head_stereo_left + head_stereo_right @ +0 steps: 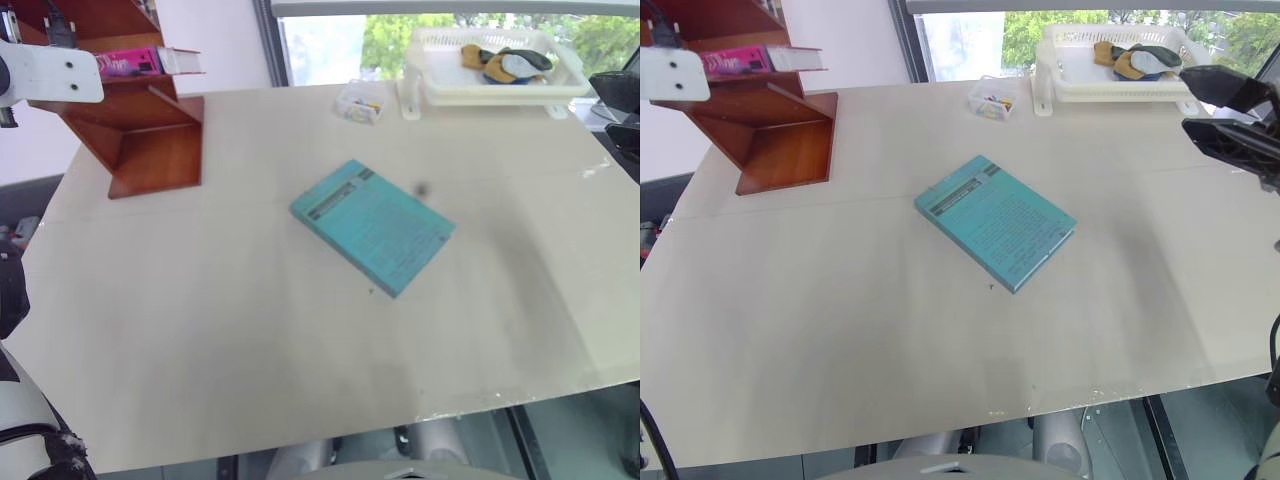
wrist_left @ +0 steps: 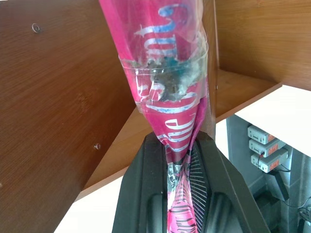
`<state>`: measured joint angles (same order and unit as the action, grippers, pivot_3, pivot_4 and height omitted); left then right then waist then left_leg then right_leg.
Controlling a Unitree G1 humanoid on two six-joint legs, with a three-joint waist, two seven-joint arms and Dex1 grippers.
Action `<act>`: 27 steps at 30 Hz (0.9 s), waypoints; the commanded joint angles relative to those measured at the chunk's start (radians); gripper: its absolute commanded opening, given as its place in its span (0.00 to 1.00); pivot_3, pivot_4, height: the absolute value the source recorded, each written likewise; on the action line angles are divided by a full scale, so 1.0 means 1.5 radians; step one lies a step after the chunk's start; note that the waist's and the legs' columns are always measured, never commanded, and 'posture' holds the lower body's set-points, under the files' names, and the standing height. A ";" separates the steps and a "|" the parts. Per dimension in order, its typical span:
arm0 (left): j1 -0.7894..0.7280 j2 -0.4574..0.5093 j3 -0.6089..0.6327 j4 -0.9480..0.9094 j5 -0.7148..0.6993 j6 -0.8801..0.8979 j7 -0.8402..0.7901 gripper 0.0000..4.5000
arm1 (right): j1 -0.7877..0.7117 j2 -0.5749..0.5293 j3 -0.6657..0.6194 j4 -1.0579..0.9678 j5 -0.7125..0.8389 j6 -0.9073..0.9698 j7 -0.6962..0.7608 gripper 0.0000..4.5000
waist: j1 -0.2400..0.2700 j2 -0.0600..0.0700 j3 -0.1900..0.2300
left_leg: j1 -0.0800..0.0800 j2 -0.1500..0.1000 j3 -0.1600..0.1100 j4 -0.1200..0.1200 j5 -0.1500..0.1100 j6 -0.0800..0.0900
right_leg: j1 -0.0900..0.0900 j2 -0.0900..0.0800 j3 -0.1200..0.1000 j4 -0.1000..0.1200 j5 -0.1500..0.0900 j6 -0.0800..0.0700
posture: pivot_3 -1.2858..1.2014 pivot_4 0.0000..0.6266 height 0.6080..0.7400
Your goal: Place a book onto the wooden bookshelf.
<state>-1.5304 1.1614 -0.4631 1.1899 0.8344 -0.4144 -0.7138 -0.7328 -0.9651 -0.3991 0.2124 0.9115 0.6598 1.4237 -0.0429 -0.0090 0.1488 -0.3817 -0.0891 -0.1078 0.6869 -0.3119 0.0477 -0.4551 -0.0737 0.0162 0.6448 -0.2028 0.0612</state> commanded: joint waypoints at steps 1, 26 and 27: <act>-0.029 0.017 0.005 0.010 0.002 0.016 0.007 0.03 | -0.010 -0.014 -0.022 -0.021 0.007 -0.004 0.001 1.00 | 0.000 0.000 0.000 | 0.000 0.000 0.000 0.000 0.000 0.000 | 0.000 0.000 0.000 0.000 0.000 0.000 | 0.52 0.24 1.00; 0.373 -0.041 0.364 -0.491 -0.594 0.293 -0.391 0.63 | 0.182 -0.054 -0.081 -0.071 -0.019 0.015 -0.025 1.00 | 0.005 0.002 -0.002 | -0.001 -0.002 -0.004 0.002 0.000 0.001 | 0.000 -0.007 -0.003 0.002 0.000 0.000 | 0.52 0.24 1.00; 0.447 -0.052 0.402 -0.588 -0.633 0.352 -0.379 0.63 | 0.217 -0.057 -0.080 -0.074 -0.037 0.007 -0.026 1.00 | 0.003 0.002 -0.002 | 0.000 -0.002 -0.004 0.002 0.000 0.001 | 0.000 -0.007 -0.003 0.002 0.000 0.000 | 0.52 0.24 1.00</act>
<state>-0.8763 1.0652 0.0532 0.4616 -0.0135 0.0142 -1.2735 -0.4224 -1.0240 -0.4833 0.1236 0.8737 0.6795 1.3857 -0.0385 -0.0059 0.1465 -0.3834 -0.0923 -0.1155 0.6905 -0.3124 0.0488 -0.4548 -0.0842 0.0125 0.6484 -0.2028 0.0611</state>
